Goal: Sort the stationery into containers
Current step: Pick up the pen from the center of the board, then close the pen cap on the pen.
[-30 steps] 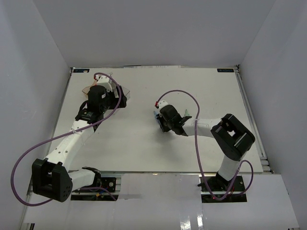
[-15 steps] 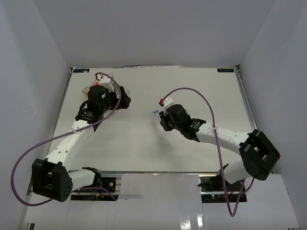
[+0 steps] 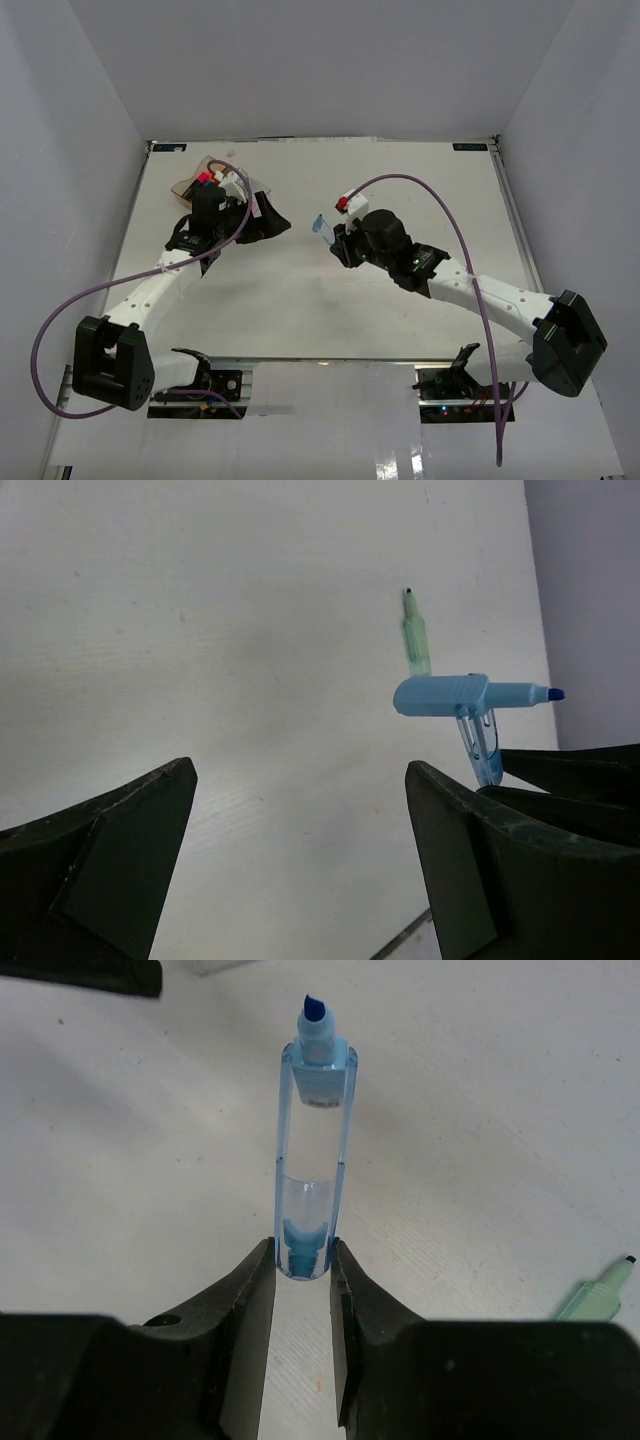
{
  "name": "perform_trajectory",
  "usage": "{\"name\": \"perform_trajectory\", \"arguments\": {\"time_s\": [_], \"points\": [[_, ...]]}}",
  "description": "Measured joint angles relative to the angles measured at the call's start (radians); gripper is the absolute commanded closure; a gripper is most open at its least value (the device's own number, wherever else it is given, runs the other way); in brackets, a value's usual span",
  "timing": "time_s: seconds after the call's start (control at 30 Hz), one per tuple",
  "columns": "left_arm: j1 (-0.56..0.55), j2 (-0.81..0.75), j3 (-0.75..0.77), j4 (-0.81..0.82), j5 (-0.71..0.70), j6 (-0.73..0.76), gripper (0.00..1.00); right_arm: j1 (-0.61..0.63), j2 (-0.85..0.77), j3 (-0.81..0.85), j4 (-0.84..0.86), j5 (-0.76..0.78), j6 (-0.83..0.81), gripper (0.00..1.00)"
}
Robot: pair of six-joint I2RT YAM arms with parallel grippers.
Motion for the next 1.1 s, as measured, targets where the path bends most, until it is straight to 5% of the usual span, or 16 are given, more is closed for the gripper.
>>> {"name": "perform_trajectory", "arguments": {"time_s": [0.4,1.1], "points": [[-0.006,0.05,-0.12,0.134,0.251,-0.224,0.05,0.001,-0.044,0.078,-0.001,-0.074,-0.007,0.78],[-0.049,0.051,-0.12,0.341,0.241,-0.388,0.05,0.001,-0.101,0.084,0.032,-0.211,-0.006,0.78]]}}
